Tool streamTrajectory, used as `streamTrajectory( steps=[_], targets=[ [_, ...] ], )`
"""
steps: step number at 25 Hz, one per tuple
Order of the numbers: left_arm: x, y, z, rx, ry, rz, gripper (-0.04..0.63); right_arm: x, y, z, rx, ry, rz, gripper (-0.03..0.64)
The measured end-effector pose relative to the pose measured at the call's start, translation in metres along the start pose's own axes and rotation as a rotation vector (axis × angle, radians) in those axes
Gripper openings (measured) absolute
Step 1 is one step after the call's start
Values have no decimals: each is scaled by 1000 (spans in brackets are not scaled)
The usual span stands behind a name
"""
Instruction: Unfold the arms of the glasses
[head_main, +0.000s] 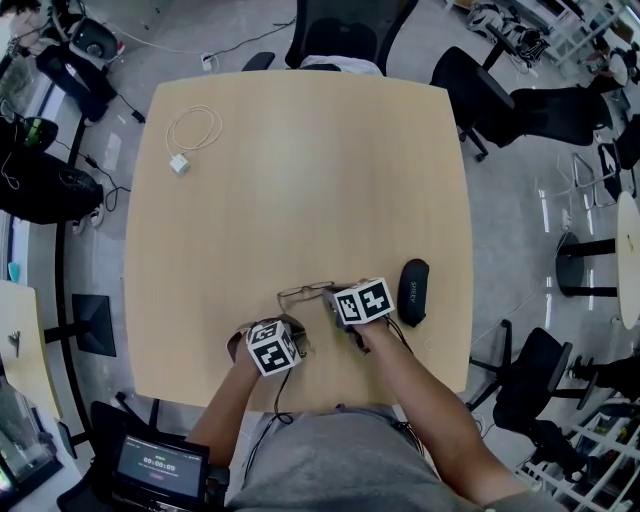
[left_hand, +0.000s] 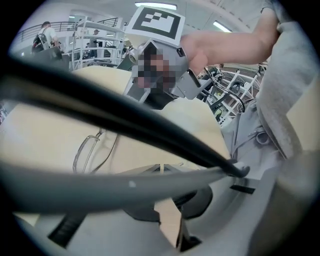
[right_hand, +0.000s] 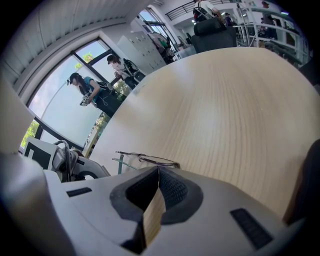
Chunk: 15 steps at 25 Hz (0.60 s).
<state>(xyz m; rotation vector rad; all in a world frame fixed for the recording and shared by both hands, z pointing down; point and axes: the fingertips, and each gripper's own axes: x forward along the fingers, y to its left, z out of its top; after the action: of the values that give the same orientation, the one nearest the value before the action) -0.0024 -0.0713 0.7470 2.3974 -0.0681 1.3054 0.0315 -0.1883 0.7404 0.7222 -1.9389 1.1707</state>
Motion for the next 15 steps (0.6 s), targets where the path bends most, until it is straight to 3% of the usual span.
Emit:
streamTrajectory(
  steps=[9,15],
  targets=[
    [-12,1,-25,-52,0,11,9,-1,-2,-1,-10,2,-10,9],
    [-15,3,-24,-64,-100,-7,9,-6,3,2,-39,-5,-15,9]
  ],
)
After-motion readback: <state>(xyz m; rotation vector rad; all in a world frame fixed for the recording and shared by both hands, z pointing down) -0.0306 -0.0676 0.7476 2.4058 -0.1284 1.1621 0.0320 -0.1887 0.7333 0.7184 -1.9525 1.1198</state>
